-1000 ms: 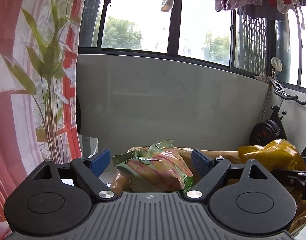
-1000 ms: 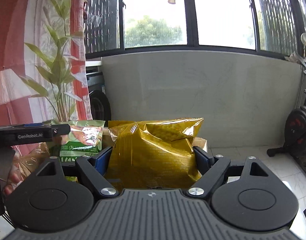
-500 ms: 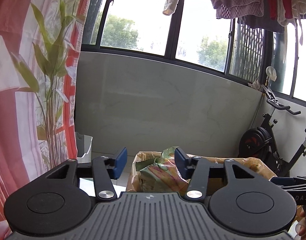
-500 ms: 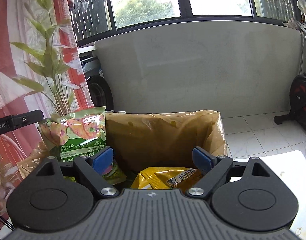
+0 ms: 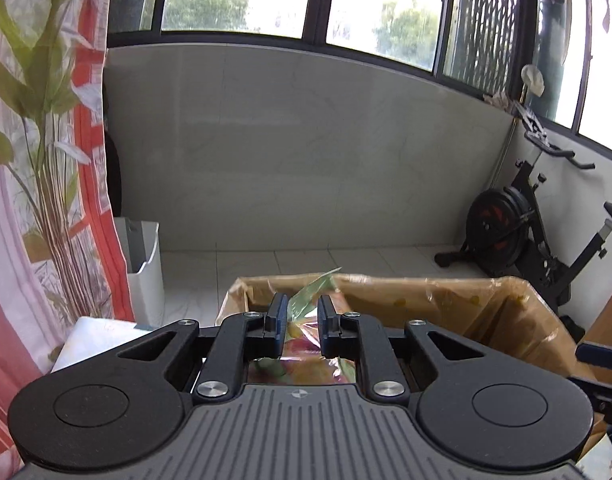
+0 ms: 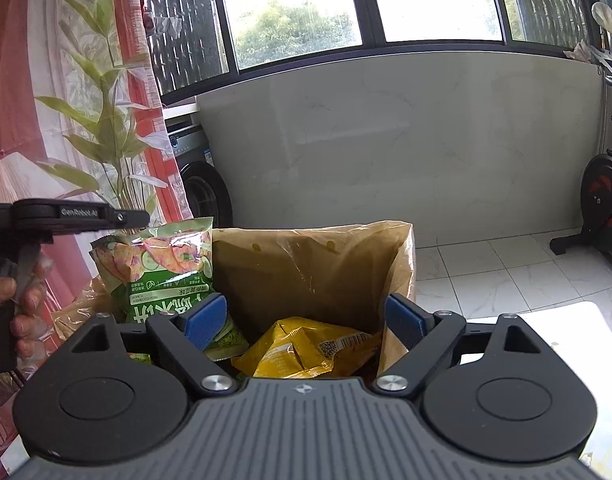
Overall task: Organize snacks
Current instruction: 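Open both tools to drop the green and yellow bags into the box, then move both tools back to the snack pile on the table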
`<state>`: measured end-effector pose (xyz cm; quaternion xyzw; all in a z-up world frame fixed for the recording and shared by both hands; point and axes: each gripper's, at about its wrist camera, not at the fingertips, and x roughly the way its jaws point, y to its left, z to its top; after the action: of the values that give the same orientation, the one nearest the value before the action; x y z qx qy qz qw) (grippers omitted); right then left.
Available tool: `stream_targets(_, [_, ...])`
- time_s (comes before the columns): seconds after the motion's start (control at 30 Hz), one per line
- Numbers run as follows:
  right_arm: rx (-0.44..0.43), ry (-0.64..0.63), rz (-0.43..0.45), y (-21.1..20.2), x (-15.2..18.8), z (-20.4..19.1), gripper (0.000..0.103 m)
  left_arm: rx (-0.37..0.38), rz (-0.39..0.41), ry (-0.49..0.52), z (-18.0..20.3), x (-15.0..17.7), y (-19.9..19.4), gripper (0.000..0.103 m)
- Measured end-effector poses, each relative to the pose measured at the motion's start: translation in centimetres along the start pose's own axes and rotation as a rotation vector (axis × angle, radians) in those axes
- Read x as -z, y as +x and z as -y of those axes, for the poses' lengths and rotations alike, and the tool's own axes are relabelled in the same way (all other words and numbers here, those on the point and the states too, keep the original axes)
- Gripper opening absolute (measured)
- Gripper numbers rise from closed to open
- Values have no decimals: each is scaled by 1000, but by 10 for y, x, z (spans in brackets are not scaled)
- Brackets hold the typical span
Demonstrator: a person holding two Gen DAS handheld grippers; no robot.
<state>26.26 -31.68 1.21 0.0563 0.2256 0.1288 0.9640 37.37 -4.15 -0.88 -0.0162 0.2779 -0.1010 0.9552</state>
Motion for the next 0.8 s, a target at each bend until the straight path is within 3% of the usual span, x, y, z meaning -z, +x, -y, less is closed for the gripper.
stream_targets(0.1, [-9,9,-1,0,1,2,89,4,-110,42,4,11,15,18])
stream_targets(0.3, [-21,9,-6,-2,2,-2,89,3,-217,73,4,22,25,20])
stream_targets(0.4, [-26,13,-1,-7,3,-3,89,24,-128,49,-2,28,3,21])
stream_targets(0.57, [-26,-7,23,-24,7,-6,89,27,-14,42,-6,31,-40,50])
stream_targets(0.7, [-37,-49,65,-44,15,-8,89,25,51,42,-8,34,-71,53])
stream_targets(0.8, [-61,-52,102,-60,24,-10,95,28,96,31,-9,39,-95,58])
